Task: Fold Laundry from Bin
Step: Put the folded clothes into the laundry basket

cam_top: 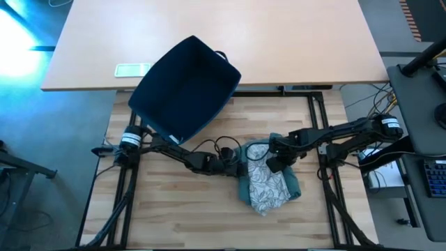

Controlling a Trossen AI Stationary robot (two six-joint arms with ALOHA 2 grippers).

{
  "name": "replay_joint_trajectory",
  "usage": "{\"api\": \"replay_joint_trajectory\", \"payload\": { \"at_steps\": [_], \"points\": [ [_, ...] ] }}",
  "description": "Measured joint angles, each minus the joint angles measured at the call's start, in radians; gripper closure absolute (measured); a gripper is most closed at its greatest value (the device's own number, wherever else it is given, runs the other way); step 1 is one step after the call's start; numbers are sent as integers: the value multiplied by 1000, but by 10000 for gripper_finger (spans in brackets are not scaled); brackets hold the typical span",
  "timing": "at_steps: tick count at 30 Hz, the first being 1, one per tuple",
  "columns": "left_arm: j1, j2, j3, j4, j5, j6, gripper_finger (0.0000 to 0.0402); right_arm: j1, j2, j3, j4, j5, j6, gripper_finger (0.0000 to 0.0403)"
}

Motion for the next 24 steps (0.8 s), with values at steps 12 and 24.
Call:
{"api": "replay_joint_trajectory", "payload": {
  "at_steps": [12, 24],
  "points": [
    [23, -16, -151, 192, -62, 60, 95, 0, 0, 0, 0, -1, -9, 346],
    [37, 172, -98, 503, -207, 286, 93, -1, 6, -2, 12, -10, -14, 346]
  ]
}}
